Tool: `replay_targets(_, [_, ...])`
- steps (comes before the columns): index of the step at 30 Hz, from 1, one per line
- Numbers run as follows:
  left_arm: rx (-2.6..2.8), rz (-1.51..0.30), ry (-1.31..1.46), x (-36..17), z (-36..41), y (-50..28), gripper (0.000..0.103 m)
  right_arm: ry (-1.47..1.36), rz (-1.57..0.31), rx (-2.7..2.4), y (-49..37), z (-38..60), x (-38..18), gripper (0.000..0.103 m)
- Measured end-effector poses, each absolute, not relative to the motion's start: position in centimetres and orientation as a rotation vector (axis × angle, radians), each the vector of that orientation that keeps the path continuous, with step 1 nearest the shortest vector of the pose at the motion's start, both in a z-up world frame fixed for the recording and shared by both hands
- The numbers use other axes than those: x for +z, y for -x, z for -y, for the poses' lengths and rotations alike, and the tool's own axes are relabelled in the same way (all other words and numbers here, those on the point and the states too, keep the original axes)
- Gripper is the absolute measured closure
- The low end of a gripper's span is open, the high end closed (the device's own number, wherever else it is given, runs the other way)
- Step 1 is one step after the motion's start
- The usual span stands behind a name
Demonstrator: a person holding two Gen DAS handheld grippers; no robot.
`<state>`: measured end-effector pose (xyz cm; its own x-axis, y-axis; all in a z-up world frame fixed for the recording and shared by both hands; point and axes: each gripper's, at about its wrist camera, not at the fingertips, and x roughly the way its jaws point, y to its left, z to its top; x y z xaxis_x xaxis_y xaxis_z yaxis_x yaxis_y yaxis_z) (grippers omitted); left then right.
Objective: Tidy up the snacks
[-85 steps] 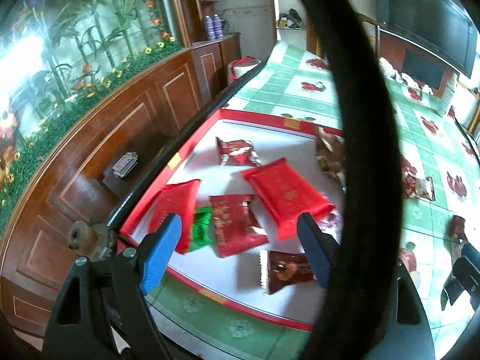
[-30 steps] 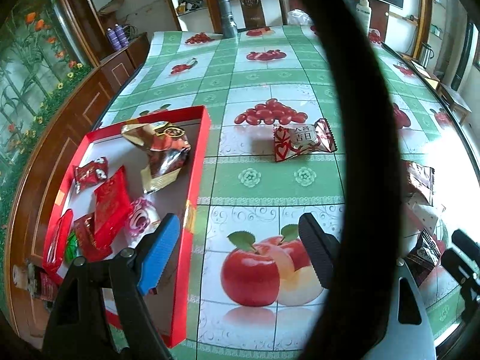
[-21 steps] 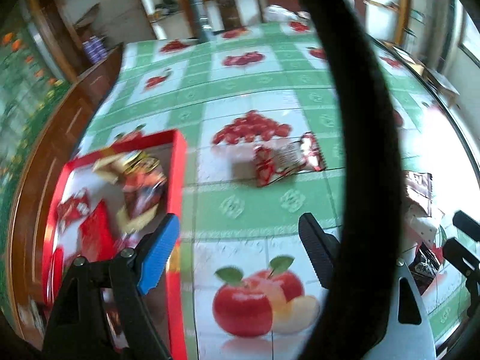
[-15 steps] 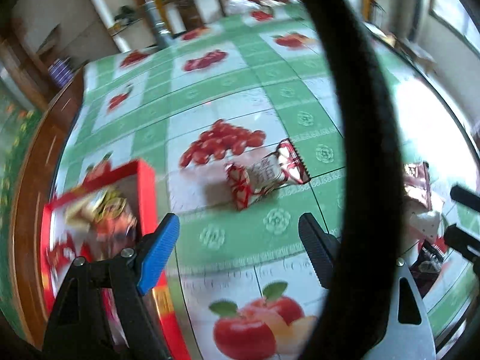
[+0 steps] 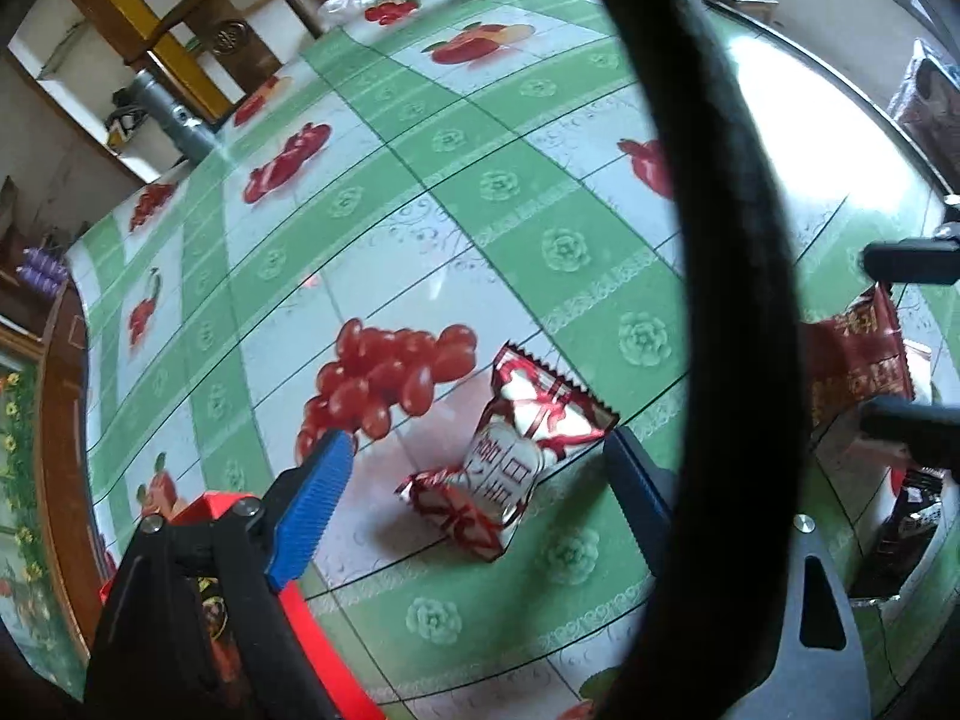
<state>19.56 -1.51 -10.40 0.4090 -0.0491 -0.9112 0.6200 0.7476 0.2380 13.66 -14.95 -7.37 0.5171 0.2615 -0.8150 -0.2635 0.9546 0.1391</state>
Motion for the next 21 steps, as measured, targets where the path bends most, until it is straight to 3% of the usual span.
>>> replay_targets(5, [-0.484, -1.092, -0.583, -10.4, 1.5, -19.5, 0.020, 0.112, -1.026, 0.339, -14.6, 13.6, -8.6, 0.042])
replay_targets(8, [-0.510, -1.102, -0.552, -10.4, 1.3, -19.0, 0.035, 0.138, -1.043, 0.344, -14.7, 13.3, -9.0, 0.058])
replay_targets(10, [-0.526, -1.110, -0.533, -10.2, 1.3, -18.5, 0.051, 0.140, -1.043, 0.342, -14.6, 13.3, -9.1, 0.059])
replay_targets(14, [-0.541, -1.122, -0.507, -10.3, 1.5, -17.9, 0.073, 0.113, -1.034, 0.334, -14.6, 13.5, -9.0, 0.064])
replay_targets(21, [-0.515, -1.137, -0.396, -9.5, 0.5, -17.1, 0.077, -0.035, -0.965, 0.339, -13.2, 14.6, -7.3, 0.067])
